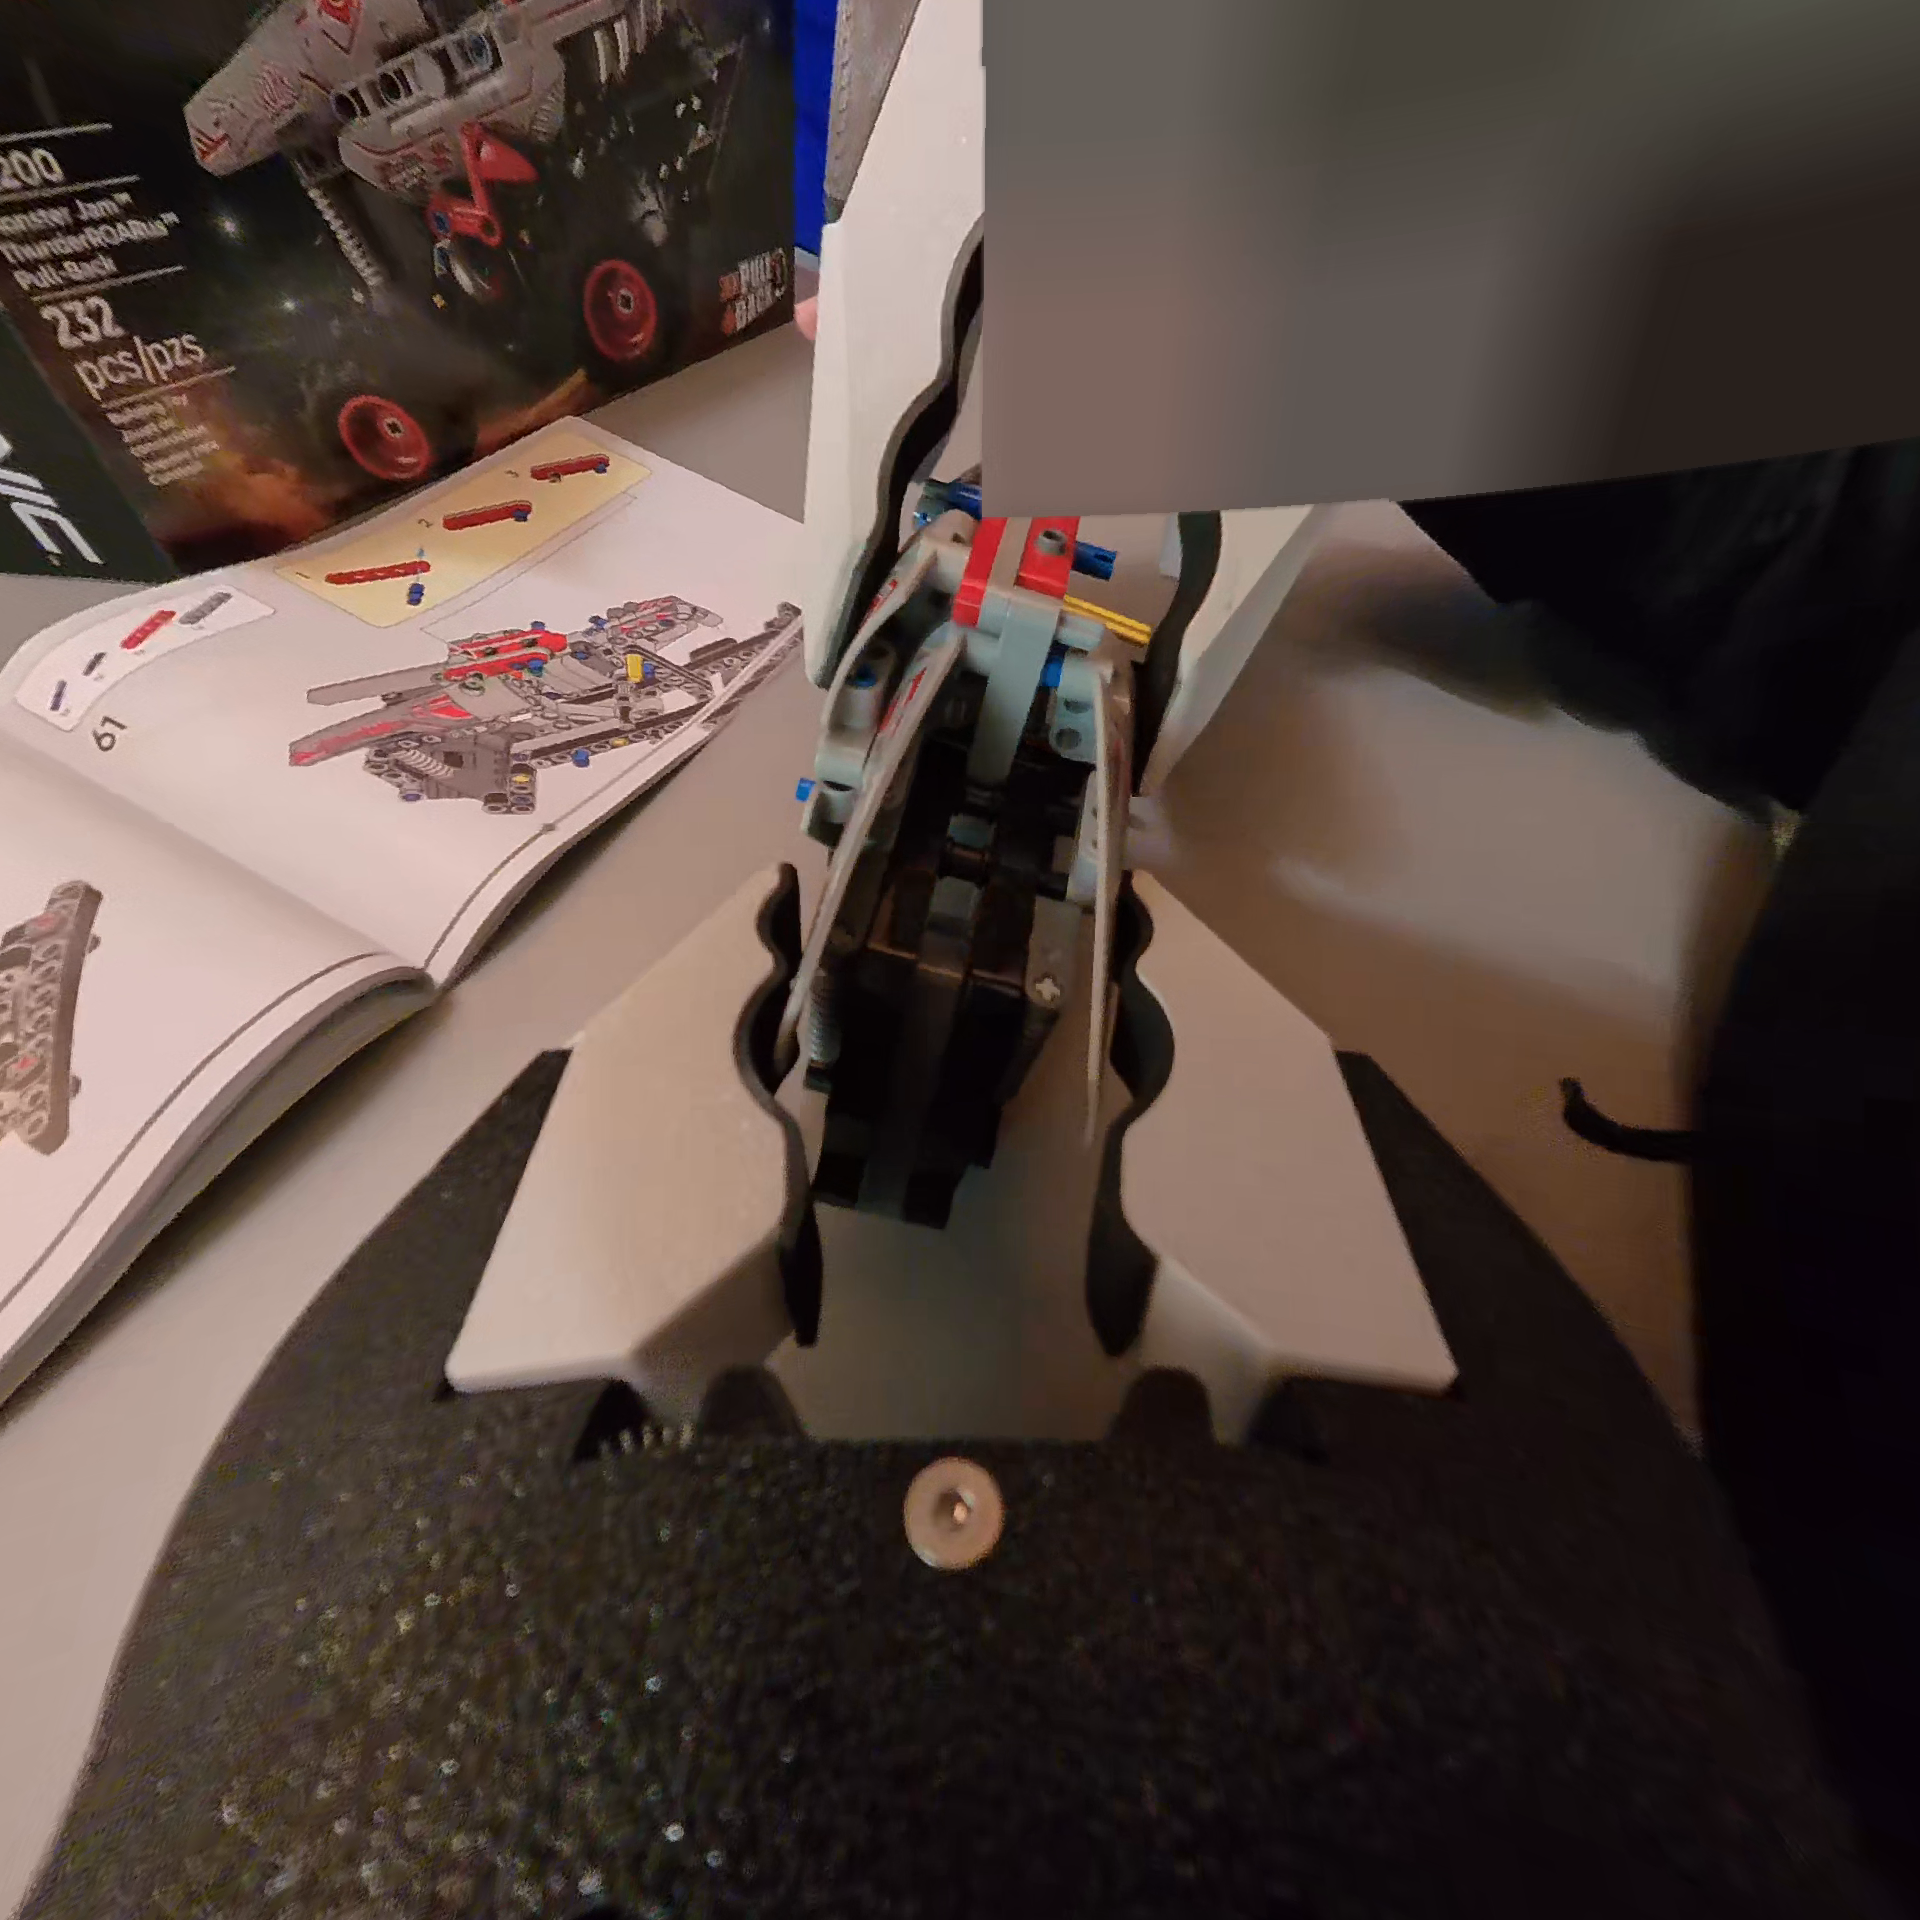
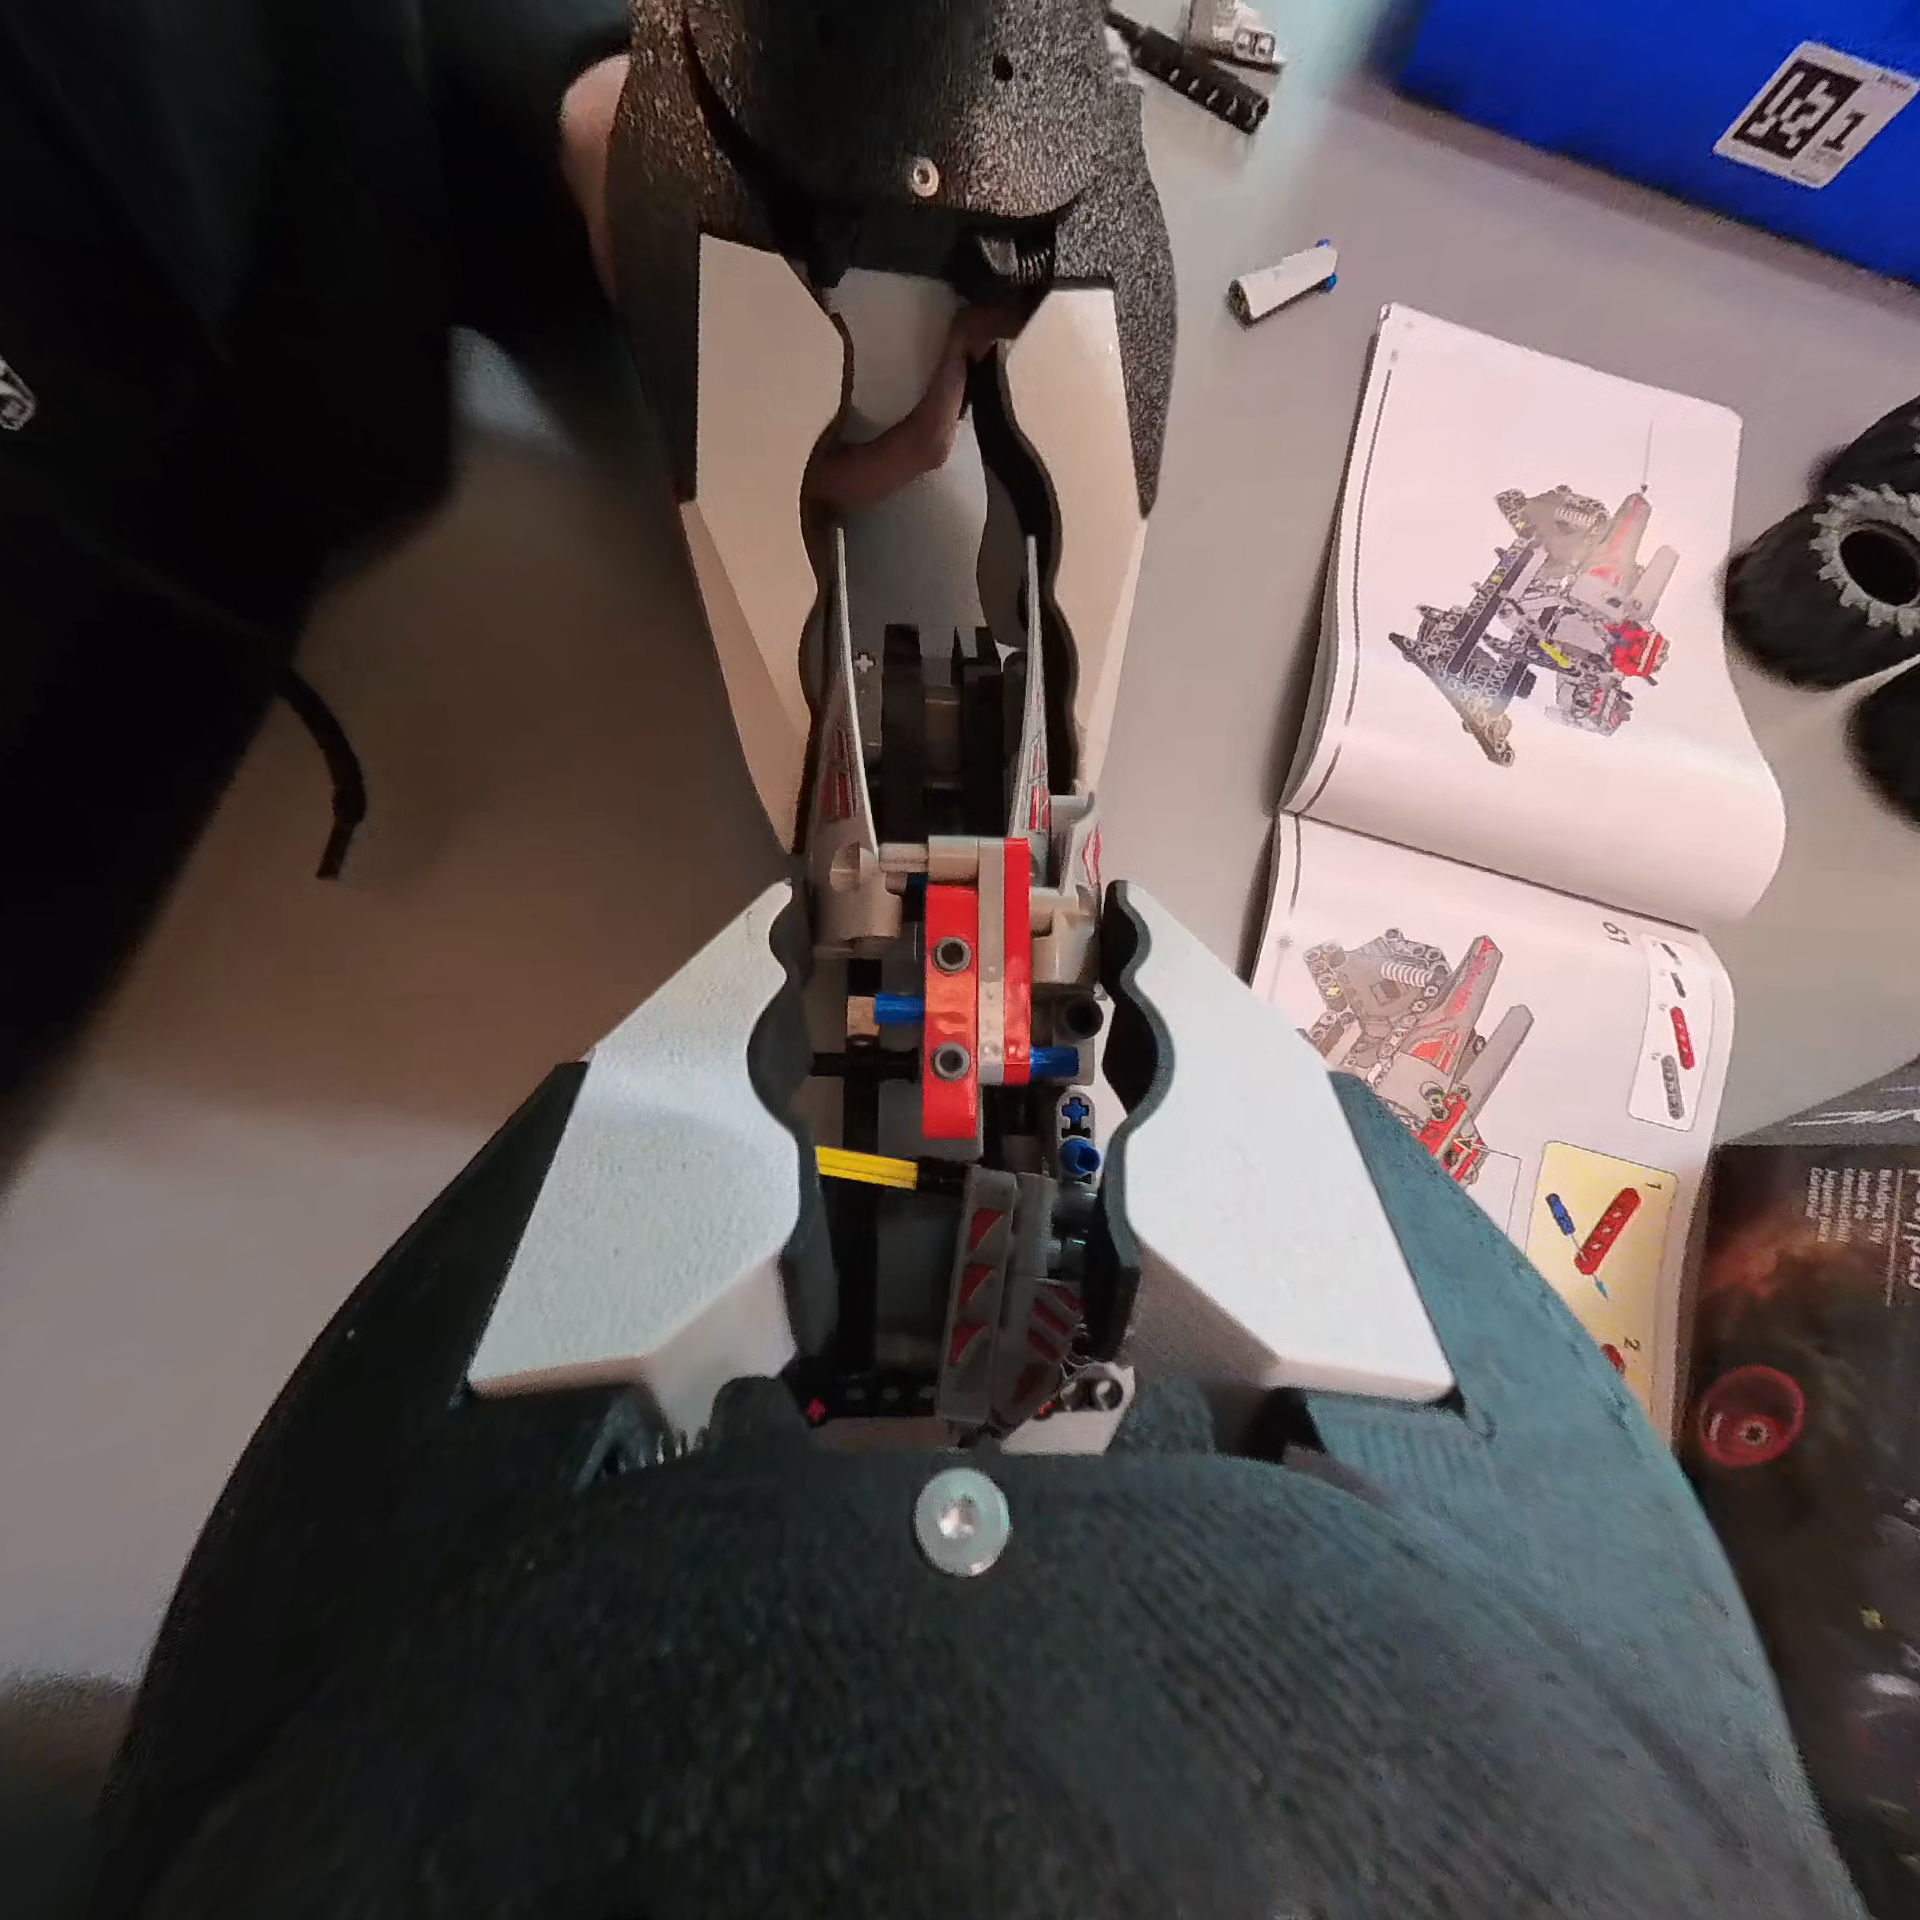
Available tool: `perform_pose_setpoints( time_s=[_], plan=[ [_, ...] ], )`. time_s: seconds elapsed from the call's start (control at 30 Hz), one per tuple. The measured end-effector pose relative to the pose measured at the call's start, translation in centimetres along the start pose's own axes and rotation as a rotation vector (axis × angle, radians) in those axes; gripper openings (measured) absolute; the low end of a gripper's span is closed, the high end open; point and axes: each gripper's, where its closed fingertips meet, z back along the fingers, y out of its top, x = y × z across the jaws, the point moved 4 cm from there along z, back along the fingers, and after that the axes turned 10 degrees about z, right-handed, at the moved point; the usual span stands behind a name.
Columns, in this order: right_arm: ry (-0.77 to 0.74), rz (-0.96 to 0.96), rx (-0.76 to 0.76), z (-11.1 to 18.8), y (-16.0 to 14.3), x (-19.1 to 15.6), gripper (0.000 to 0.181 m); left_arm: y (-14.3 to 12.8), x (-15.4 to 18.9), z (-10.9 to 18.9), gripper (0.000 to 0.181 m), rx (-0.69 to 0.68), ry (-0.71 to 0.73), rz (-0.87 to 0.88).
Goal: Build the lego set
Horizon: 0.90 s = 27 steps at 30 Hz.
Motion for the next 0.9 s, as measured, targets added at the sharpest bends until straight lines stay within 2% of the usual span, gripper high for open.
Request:
perform_pose_setpoints(
  time_s=[0.17, 0.33, 0.5, 0.63, 0.9],
  plan=[
    [-0.049, -0.026, -0.007, 0.1, -0.3, 0.3, 0.053, 0.4, -0.3, -0.4, 0.069, 0.020, 0.016, 0.022],
    [-0.069, -0.053, 0.003, 0.2, -0.5, 0.4, 0.053, 0.6, -0.6, -0.5, 0.071, 0.040, 0.057, 0.040],
    [-0.114, -0.034, -0.038, 0.8, -0.6, -0.3, 0.053, 0.8, 0.1, -1.0, 0.070, 0.047, 0.076, -0.039],
    [-0.151, -0.030, -0.009, 1.4, -0.7, -1.0, 0.053, 1.2, 0.9, -1.3, 0.067, 0.082, 0.085, -0.142],
    [-0.180, 0.038, -0.036, 1.5, -0.7, -2.2, 0.053, 0.8, 1.6, -1.8, 0.063, 0.060, 0.089, -0.268]
  ],
)
